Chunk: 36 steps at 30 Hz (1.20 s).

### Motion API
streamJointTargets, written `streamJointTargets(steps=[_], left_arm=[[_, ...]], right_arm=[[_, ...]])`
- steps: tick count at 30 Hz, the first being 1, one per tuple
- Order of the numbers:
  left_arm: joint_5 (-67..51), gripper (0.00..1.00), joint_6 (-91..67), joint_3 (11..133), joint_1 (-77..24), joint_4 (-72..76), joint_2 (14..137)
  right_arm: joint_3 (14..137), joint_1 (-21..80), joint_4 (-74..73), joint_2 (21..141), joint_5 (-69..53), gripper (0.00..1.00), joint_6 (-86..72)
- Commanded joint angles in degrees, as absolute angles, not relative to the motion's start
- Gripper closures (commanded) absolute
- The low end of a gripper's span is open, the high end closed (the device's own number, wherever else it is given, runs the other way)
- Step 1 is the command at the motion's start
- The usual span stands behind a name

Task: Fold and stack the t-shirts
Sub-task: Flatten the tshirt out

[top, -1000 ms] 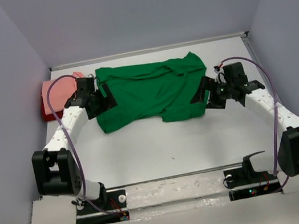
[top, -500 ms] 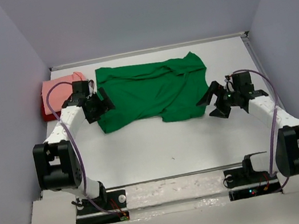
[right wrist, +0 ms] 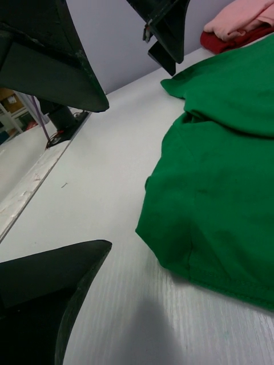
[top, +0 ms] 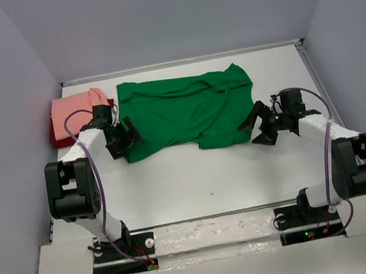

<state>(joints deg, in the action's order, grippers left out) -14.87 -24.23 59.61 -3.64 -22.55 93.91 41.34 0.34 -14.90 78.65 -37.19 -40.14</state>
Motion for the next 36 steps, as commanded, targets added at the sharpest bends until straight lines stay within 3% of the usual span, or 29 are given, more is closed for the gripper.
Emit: streamJointTargets(steps=[1, 15, 30, 32, 36], left_arm=[[-13.54, 0.12, -23.91, 58.36, -3.52, -23.38, 90.18], [-7.65, 0.12, -23.55, 54.59, -4.83, -24.70, 86.40], [-11.87, 0.19, -25.66, 50.45, -6.42, -18.98, 89.12], [-10.99, 0.26, -25.75, 50.80, -6.77, -19.42, 88.51], [-9.76, 0.56, -25.58, 51.06, -6.94, -19.95, 88.15]], right_arm=[[41.22, -0.09, -11.87, 81.82, -36.38, 0.02, -39.47], [46.93, -0.09, -14.77, 79.01, -34.37, 0.02, -37.53], [47.29, -0.09, -15.12, 78.75, -34.10, 0.01, -37.27], [47.11, -0.09, -14.86, 79.10, -34.28, 0.01, -37.44], [46.67, -0.09, -14.59, 79.36, -34.37, 0.01, -37.27]])
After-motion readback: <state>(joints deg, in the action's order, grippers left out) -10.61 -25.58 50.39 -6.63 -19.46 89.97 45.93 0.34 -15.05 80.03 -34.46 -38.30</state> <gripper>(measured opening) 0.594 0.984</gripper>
